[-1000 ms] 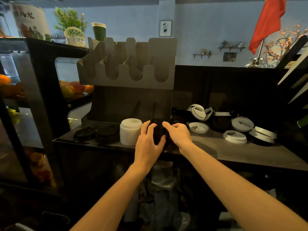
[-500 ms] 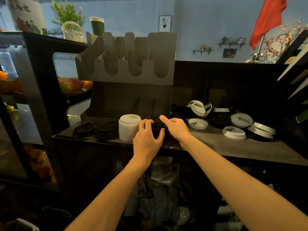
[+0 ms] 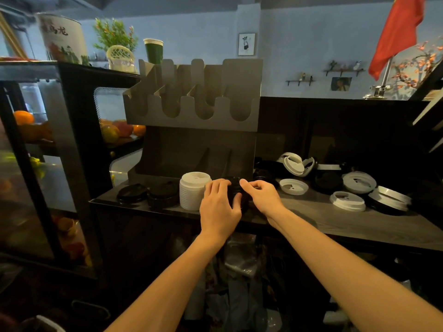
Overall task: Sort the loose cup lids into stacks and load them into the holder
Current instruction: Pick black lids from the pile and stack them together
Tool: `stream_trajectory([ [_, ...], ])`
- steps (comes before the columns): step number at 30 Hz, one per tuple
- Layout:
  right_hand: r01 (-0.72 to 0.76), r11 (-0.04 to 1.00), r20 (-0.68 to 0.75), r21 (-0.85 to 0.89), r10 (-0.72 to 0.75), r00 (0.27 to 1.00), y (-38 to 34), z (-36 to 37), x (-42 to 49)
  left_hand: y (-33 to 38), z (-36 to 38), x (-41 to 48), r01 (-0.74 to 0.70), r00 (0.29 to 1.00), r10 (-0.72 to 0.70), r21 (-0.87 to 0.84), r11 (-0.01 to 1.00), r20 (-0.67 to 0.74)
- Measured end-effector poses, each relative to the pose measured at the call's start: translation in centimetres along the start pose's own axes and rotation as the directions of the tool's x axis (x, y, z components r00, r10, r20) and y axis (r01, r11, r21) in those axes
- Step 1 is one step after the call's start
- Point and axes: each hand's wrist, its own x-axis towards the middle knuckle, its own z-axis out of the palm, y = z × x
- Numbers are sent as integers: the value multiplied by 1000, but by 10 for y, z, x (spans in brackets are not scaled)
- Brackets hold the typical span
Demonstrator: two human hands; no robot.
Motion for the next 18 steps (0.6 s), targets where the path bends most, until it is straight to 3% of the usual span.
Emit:
stream_trajectory([
  [13,56,998,30,-14,-55,998,12,-1,-5,12,1,2,4,1000,-4,-25,1000,-9],
  [18,79,991,85,-107,-70,994,12,-10,-7,13,3,2,26,1000,-26,8,1000,8],
])
